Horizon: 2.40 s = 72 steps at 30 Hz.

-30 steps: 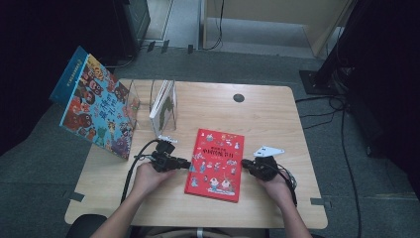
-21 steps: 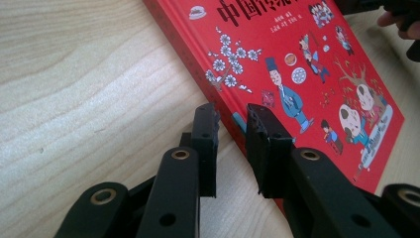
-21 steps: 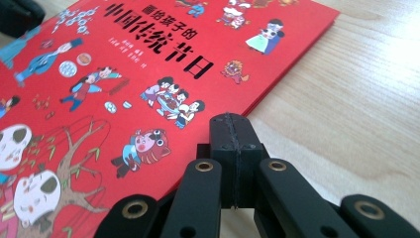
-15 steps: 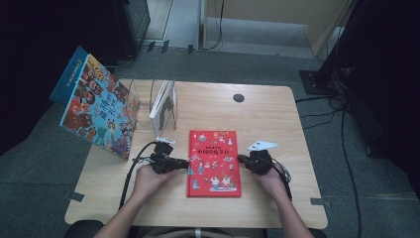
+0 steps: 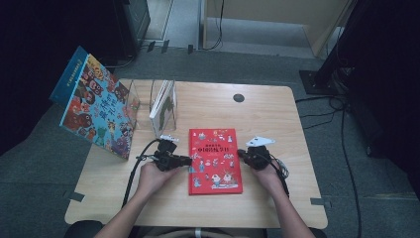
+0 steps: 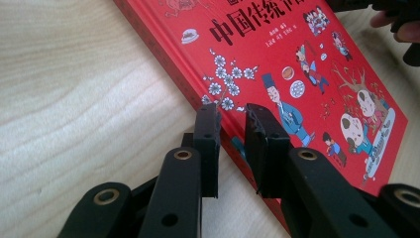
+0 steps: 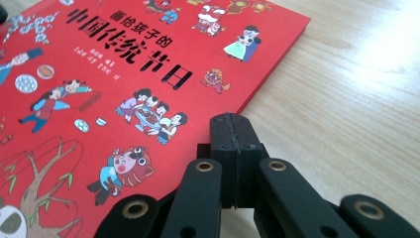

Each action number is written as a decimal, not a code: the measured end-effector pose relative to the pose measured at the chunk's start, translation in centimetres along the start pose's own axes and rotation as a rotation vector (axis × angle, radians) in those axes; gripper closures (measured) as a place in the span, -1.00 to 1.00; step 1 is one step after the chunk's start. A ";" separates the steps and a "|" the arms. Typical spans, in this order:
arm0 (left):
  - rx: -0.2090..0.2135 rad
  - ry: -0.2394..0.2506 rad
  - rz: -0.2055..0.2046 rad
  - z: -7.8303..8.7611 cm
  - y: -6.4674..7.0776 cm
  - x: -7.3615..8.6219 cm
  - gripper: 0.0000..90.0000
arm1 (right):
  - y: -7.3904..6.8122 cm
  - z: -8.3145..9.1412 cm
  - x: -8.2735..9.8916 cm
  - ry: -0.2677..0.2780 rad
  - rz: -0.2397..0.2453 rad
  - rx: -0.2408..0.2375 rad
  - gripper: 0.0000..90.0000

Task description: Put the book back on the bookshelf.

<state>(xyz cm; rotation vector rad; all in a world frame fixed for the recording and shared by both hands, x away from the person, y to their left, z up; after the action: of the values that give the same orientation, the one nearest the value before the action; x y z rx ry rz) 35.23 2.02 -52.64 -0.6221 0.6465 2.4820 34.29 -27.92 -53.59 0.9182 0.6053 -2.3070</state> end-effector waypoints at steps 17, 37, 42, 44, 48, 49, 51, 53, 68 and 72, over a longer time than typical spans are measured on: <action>-0.023 0.006 0.010 0.7 -1.1 -0.4 0.19 | -0.4 0.9 -0.5 -0.012 -0.022 0.029 0.75; -0.050 0.082 -0.027 0.6 -0.8 0.6 0.11 | -0.9 0.8 -1.9 -0.165 -0.235 -0.096 0.51; -0.057 0.078 -0.035 0.5 -0.7 0.5 0.08 | -0.8 0.6 -2.4 -0.223 -0.257 -0.083 0.47; -0.057 0.073 -0.032 0.5 -0.7 0.5 0.08 | -0.6 0.5 -2.5 -0.246 -0.292 -0.082 0.46; -0.065 0.061 -0.035 0.6 -0.5 0.4 0.03 | -0.2 0.4 -2.6 -0.244 -0.326 -0.087 0.46; -0.065 0.059 -0.032 0.6 -0.5 0.4 0.01 | -0.1 0.4 -2.6 -0.250 -0.366 -0.099 0.45; -0.070 0.055 -0.035 0.6 -0.4 0.4 0.00 | 0.1 0.3 -2.6 -0.244 -0.388 -0.116 0.44; -0.073 0.057 -0.039 0.5 -0.3 0.4 0.01 | 0.1 0.1 -2.6 -0.246 -0.393 -0.120 0.40; -0.028 0.025 -0.061 -0.1 1.2 0.2 0.01 | 0.6 -0.4 -3.4 -0.267 -0.512 -0.131 0.35; -0.025 0.022 -0.069 -0.3 1.5 0.2 0.07 | 0.6 -0.5 -3.4 -0.276 -0.525 -0.124 0.38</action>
<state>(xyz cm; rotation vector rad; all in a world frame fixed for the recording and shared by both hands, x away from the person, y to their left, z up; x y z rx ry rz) 34.28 0.77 -52.48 -0.6706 0.5933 2.4262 36.98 -26.93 -51.53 0.3976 0.9405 -2.7498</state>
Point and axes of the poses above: each handheld gripper's, and its own axes: z roughly backward along the jaws, x roughly out of its underside, y roughly to its right, the point moved 3 cm from there along -z, roughly forward along the jaws, and after that the axes turned 10 degrees about -x, right-handed, at the moved point
